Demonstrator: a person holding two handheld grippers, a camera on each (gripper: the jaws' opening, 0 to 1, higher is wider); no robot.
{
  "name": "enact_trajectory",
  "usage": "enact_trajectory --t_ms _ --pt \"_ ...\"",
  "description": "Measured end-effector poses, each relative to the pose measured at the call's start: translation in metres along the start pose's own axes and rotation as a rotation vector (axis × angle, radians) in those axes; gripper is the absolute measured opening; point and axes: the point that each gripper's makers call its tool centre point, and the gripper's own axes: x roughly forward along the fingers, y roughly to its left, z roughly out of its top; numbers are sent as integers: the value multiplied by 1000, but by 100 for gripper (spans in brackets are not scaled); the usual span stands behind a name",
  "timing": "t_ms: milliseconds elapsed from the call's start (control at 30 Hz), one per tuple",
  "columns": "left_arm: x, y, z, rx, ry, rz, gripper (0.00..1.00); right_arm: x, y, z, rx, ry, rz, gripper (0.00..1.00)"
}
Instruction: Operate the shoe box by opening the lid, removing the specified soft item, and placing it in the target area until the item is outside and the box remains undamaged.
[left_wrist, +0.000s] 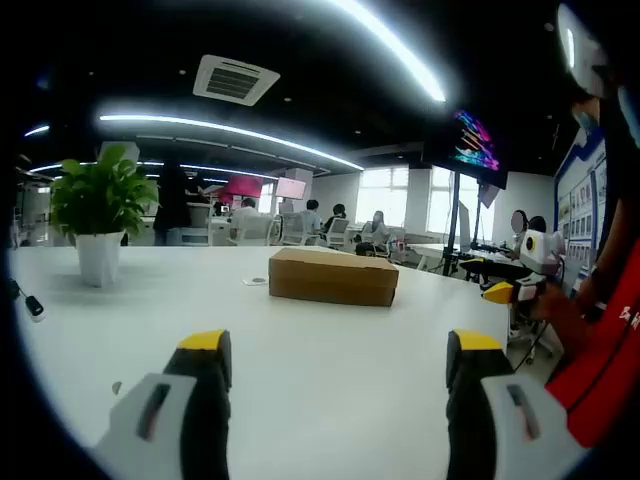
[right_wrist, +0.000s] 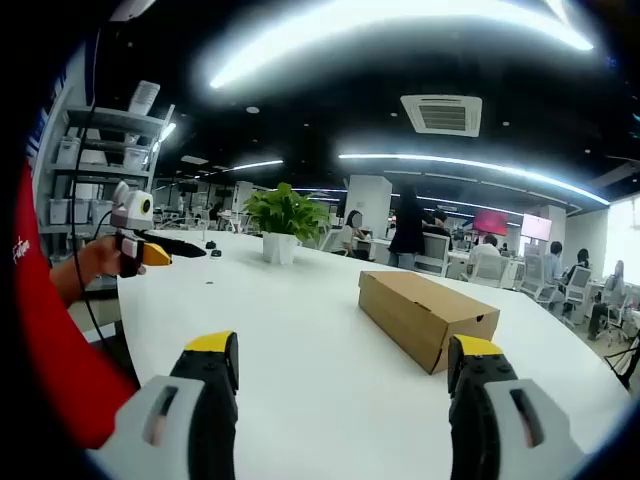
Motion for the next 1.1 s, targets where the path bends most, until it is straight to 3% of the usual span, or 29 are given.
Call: enact_trajectory --t_ms 300,600,700,1100 --pt "0 1 -6 3 16 -7 90 0 0 -6 -28 30 -3 84" --pt "0 5 -6 -8 2 -4 91 -1 -2 0 25 -14 -7 88" --pt "3 -1 -1 -63 -48 -40 94 -1 -1 1 42 -21 -5 90" --pt "13 -5 -6 -44 -28 -60 95 2 -3 9 41 -52 -18 91"
